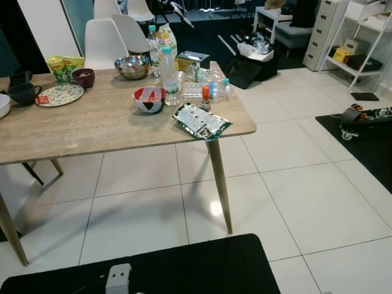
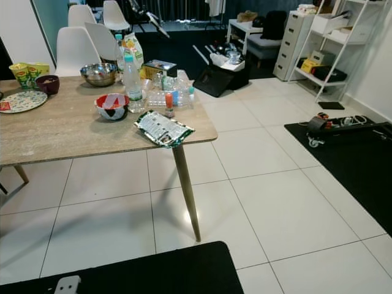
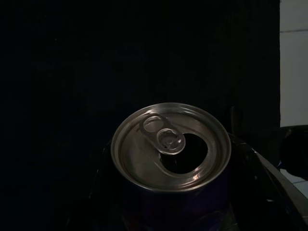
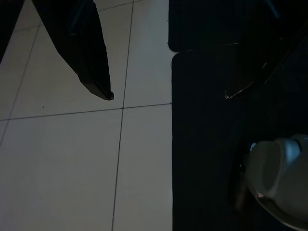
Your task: Restocking fridge
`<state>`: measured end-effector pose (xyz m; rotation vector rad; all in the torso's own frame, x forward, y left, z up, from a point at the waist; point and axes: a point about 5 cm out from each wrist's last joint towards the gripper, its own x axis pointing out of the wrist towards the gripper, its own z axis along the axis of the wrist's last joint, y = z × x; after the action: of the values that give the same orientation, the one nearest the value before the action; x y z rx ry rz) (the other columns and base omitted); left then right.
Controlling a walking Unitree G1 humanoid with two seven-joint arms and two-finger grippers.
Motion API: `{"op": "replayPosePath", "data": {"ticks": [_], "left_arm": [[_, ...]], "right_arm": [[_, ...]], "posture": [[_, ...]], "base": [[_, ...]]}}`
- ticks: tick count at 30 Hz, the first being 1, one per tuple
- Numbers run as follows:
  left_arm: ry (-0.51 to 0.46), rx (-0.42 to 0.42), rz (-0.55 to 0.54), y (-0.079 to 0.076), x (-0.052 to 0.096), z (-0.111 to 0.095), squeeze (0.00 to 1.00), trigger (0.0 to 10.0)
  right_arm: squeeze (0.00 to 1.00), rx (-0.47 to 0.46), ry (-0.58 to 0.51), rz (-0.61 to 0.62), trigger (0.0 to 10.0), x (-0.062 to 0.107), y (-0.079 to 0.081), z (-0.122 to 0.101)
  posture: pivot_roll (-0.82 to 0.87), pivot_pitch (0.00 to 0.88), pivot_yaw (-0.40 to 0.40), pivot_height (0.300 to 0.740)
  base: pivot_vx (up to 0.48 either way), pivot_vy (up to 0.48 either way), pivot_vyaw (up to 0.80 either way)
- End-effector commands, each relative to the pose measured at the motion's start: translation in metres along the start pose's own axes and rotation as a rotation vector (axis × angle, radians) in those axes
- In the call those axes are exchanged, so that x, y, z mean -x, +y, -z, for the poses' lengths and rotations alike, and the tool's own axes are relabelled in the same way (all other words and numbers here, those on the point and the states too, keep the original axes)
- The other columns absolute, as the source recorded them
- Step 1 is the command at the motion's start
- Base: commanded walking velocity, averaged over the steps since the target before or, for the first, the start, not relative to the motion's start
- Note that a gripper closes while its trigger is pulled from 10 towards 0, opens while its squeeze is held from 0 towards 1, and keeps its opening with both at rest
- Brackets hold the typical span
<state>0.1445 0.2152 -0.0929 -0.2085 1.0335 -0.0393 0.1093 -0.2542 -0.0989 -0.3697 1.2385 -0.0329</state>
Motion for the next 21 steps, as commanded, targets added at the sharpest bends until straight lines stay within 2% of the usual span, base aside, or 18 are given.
{"op": "replayPosePath", "data": {"ticks": [1,8,9,12,15,16,20,21], "left_arm": [[0.016,-0.036,0.018,-0.011,-0.003,0.004,0.00,10.0],[0.030,-0.067,0.026,-0.018,-0.005,0.006,0.00,10.0],[0.016,-0.063,0.020,-0.016,-0.005,0.003,0.00,10.0],[-0.028,-0.038,0.002,-0.010,-0.005,-0.008,0.00,10.0],[-0.043,-0.042,-0.020,-0.008,-0.005,-0.013,0.00,10.0],[-0.041,-0.044,-0.026,-0.007,-0.005,-0.013,0.00,10.0],[-0.040,-0.046,-0.019,-0.008,-0.005,-0.012,0.00,10.0],[-0.012,-0.084,-0.015,-0.009,-0.005,-0.008,0.00,10.0]], "right_arm": [[0.00,-0.019,-0.016,-0.011,10.0,0.000,-0.001,0.000],[0.00,-0.018,-0.026,-0.057,10.0,0.000,0.014,-0.002],[0.00,-0.039,-0.027,-0.091,10.0,0.000,0.020,-0.002],[0.00,-0.024,-0.020,-0.140,10.0,0.000,0.028,-0.004],[0.00,0.006,-0.016,-0.142,10.0,0.000,0.027,-0.005],[0.00,-0.015,-0.013,-0.117,10.0,0.000,0.022,-0.006],[0.00,-0.050,-0.016,-0.093,10.0,-0.001,0.018,-0.008],[0.00,-0.078,-0.033,-0.067,10.0,-0.001,0.014,-0.012]], "posture": [[-0.01,0.000,0.003,0.740],[-0.01,0.000,-0.003,0.740],[0.01,0.000,-0.009,0.740],[0.03,0.000,-0.013,0.740],[0.04,0.000,-0.008,0.740],[0.01,0.000,0.017,0.740],[0.00,0.000,0.017,0.740],[0.02,0.000,0.000,0.740]], "base": [[0.000,0.000,0.00],[0.000,0.000,0.00],[0.000,0.000,0.00],[0.000,0.000,0.00],[0.000,0.000,0.00],[0.000,0.000,0.00],[0.000,0.000,0.00],[0.000,0.000,0.00]]}}
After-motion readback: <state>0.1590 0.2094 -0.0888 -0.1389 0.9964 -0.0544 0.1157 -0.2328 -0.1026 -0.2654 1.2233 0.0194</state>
